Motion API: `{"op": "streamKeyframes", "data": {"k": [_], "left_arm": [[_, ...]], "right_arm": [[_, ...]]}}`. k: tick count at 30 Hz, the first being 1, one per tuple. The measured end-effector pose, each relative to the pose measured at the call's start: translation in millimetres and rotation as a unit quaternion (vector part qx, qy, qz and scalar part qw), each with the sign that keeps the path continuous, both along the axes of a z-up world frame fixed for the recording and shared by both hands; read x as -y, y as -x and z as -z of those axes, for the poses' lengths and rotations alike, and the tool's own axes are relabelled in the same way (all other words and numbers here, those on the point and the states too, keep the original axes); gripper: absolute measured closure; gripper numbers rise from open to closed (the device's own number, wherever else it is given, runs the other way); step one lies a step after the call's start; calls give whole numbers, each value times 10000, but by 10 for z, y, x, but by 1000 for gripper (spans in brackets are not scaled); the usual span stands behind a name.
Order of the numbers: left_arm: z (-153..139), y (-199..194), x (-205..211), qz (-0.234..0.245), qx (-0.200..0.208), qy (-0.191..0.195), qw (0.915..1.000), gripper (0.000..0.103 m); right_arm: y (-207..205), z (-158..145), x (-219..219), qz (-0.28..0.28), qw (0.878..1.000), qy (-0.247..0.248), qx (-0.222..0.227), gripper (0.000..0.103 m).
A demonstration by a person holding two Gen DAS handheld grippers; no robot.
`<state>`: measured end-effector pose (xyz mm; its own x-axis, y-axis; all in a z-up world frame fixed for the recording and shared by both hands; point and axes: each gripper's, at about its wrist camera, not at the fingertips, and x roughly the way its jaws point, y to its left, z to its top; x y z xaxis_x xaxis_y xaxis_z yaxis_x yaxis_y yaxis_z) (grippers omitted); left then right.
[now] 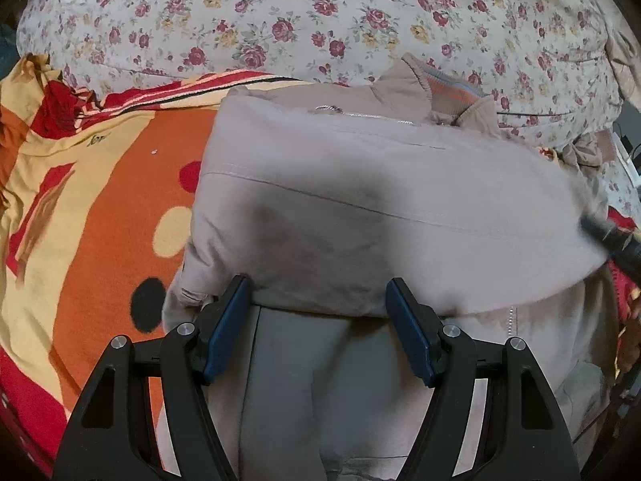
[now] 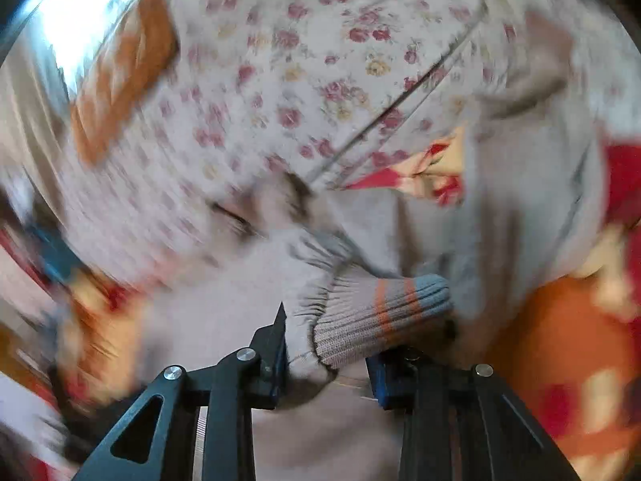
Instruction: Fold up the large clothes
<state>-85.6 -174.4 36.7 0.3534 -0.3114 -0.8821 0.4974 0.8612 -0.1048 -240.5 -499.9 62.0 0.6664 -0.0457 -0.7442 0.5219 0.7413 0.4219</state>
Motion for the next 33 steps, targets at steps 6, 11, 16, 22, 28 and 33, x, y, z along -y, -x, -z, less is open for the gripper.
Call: {"op": "streamKeyframes", "data": {"k": [6,11,16,22,28,33], "left_arm": [[-22,11,-34,7,3,-33,10000,33],[15,-48,-72,-139,-117,-79,9998,33],[-73,-110,-205,-294,-179,162,9993,33],[-164,-123,-516,-126,-182,5,9998,33],[-75,-54,-617,184,-77,-427,9989,33],[61,-181,-441,-188,272,-623,9975,33]], "right_arm": [[200,109,85,-272,9958,-352,-799,58],[633,-261,179,228,9989,-116,-399,54],[586,-370,161,204,9995,-226,12,54],[355,-181,-192,-497,9976,-455,139,54],[253,-5,-314,-777,9947,-652,161,52],[271,25,-228,-651,9918,-1035,376,49]]}}
